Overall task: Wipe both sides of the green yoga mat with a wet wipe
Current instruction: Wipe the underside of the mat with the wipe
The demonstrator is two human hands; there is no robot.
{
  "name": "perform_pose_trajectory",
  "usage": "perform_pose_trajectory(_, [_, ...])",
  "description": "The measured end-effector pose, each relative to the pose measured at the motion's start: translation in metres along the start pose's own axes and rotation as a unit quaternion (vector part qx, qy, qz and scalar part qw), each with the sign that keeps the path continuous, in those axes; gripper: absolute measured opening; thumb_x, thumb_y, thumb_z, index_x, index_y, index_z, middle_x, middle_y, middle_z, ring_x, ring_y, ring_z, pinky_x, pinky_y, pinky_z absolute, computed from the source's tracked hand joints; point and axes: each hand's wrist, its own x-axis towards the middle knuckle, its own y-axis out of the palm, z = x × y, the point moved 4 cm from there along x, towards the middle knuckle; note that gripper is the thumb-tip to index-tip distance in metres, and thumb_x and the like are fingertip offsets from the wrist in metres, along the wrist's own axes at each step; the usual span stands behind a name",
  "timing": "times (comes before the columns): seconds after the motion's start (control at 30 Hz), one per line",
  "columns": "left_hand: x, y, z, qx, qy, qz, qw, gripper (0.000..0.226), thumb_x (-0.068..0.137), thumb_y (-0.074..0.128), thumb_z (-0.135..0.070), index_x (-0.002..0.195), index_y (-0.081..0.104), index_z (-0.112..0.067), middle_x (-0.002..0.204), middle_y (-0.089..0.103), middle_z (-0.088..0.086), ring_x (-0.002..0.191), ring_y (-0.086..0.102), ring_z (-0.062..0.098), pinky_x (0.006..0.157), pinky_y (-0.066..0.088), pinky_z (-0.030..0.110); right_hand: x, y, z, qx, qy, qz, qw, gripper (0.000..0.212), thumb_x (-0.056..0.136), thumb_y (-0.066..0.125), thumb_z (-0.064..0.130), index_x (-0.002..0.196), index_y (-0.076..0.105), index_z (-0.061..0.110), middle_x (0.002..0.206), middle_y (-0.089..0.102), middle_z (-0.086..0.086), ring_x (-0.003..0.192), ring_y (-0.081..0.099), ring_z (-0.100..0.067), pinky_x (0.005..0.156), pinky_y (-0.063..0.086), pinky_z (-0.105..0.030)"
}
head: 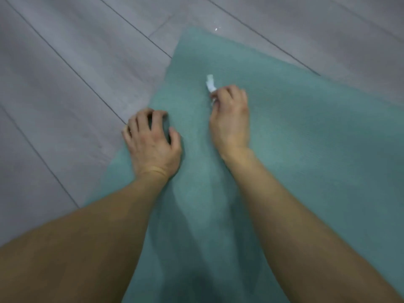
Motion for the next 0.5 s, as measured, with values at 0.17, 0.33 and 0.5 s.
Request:
perform_pose_trajectory(0.17, [-0.001,-0.004,-0.003,-0.005,-0.012,0.01,1.0,0.039,0.089,0.061,-0.036,0.125,0.063,-0.021,0.128,0.054,0.008,0.12,0.051,0.035,0.106,0.037,0.053,0.04,0.061,0.05,-0.001,-0.136,0.118,0.984,0.013,0.085,0.064,-0.007,0.093,0.07,0.002,0.094,0.062,-0.018,0.09,0.058,-0.04,0.078,0.051,-0.052])
perform_pose_trajectory(0.33, [0.0,-0.008,-0.007,-0.011,-0.021,0.032,0.999,0.041,0.086,0.064,-0.033,0.125,0.063,-0.02,0.129,0.054,0.009,0.122,0.05,0.035,0.108,0.036,0.054,0.018,-0.017,-0.019,-0.055,-0.069,0.123,0.988,0.013,0.096,0.059,-0.002,0.103,0.071,-0.002,0.099,0.06,-0.018,0.091,0.056,-0.038,0.082,0.048,-0.048])
perform_pose_trajectory(0.5, [0.001,-0.009,-0.008,-0.012,-0.016,0.049,0.999,0.043,0.087,0.063,-0.032,0.127,0.065,-0.017,0.133,0.055,0.011,0.125,0.051,0.037,0.11,0.034,0.055,-0.023,-0.028,-0.007,-0.055,0.015,0.074,0.996,0.02,0.099,0.06,-0.005,0.115,0.071,-0.003,0.114,0.062,-0.02,0.102,0.057,-0.036,0.093,0.049,-0.041])
